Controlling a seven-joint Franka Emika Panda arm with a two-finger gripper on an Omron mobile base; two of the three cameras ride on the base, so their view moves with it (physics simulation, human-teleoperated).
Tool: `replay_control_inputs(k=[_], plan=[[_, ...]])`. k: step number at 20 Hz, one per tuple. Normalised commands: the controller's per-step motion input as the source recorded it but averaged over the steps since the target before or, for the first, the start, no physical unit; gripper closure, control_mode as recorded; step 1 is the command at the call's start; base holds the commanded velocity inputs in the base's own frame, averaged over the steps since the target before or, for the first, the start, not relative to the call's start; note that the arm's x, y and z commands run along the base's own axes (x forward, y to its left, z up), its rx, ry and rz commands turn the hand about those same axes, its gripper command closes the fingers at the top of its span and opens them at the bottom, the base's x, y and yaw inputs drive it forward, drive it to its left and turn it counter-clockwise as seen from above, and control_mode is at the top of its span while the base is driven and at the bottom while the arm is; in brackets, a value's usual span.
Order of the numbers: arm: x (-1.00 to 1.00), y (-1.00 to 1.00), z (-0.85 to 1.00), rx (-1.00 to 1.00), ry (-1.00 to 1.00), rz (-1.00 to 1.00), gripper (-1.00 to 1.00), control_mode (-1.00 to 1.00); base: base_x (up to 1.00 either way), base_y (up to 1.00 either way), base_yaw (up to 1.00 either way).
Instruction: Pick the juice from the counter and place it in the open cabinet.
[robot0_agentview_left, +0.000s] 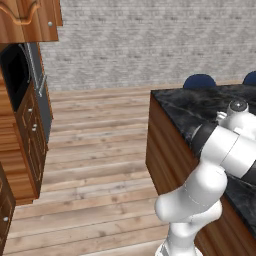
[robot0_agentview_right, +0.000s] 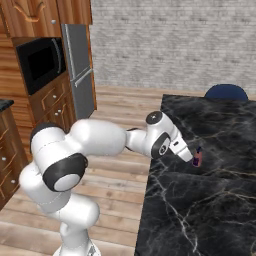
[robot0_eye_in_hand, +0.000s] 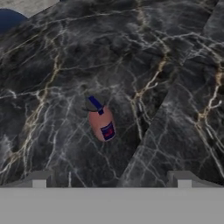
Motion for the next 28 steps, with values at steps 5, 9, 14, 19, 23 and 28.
replay_control_inputs(k=[5,9,14,19,23,28], plan=[[0.08,-0.09,-0.02,0.0,0.0,0.0,-1.0,-1.0,0.0,0.0,0.0],[0.11,-0.16,-0.04,0.0,0.0,0.0,-1.0,-1.0,0.0,0.0,0.0],[0.14,-0.01,-0.08,0.0,0.0,0.0,-1.0,-1.0,0.0,0.0,0.0],[0.2,-0.02,-0.02,0.0,0.0,0.0,-1.0,-1.0,0.0,0.0,0.0],[0.17,-0.13,-0.05,0.0,0.0,0.0,-1.0,-1.0,0.0,0.0,0.0],[0.12,-0.23,-0.1,0.0,-0.01,0.0,-1.0,-1.0,0.0,0.0,0.0]])
